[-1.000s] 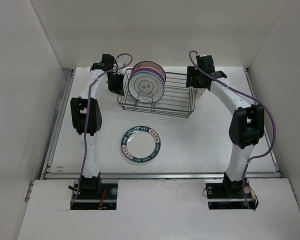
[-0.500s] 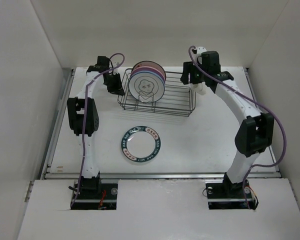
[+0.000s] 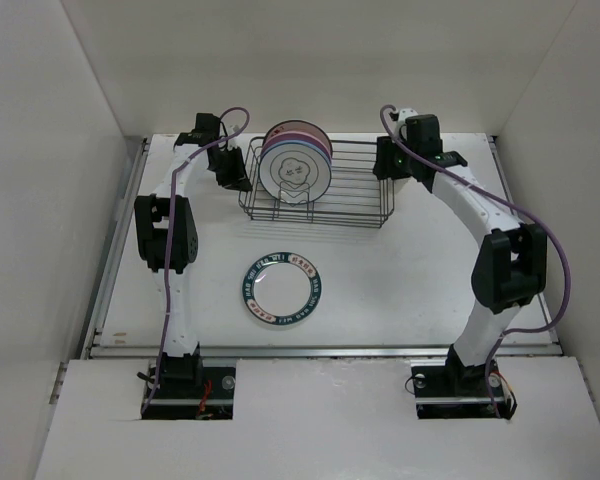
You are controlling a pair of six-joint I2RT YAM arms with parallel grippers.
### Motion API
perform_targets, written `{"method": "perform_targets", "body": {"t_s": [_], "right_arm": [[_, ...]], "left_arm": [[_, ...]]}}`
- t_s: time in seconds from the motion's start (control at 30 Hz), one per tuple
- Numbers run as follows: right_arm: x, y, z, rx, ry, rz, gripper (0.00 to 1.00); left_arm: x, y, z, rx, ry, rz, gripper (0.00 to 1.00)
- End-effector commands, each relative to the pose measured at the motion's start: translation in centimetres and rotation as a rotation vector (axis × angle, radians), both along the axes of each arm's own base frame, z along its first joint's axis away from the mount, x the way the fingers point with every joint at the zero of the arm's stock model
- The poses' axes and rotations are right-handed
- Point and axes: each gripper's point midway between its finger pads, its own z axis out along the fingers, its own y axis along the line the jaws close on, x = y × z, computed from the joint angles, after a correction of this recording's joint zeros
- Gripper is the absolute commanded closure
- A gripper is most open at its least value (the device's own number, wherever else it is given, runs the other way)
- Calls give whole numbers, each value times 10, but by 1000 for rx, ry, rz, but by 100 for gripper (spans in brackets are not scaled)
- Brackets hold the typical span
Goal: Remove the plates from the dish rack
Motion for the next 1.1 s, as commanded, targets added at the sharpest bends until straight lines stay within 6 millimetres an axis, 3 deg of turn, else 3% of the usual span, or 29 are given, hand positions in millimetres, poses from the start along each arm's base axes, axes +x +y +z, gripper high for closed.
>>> {"method": "perform_targets", "body": {"t_s": [0.0,0.07,0.1,0.13,0.3,0.37,0.4,0.57,0.77,0.87,1.07], "right_arm": [[1,6,30,48,-74,14,44],[-2,26,50,105,-107,131,44],[-2,35,50,113,-115,191,44],[-10,58,59,159,-128,310,44],[-6,115,24,230,-46,541,44],[5,124,29,257,-52,565,44],[8,133,15,269,-21,577,44],[19,148,18,302,-57,610,46],[31,158,-2,315,-40,609,56],[29,163,-4,346,-20,627,65],[20,170,-9,375,-10,655,68]], "left_arm": [[-19,-11,12,-85,102,45,100],[-19,-11,8,-87,117,53,100],[-21,-11,5,-87,126,53,100],[-21,-11,5,-87,126,53,100],[-26,-15,3,-85,136,44,100],[-27,-11,1,-58,138,45,100],[-27,-10,5,-54,120,32,100],[-27,-1,3,3,113,37,100],[-22,0,0,11,112,41,100],[-20,2,1,23,98,38,100],[-20,2,-3,24,107,38,100]]}}
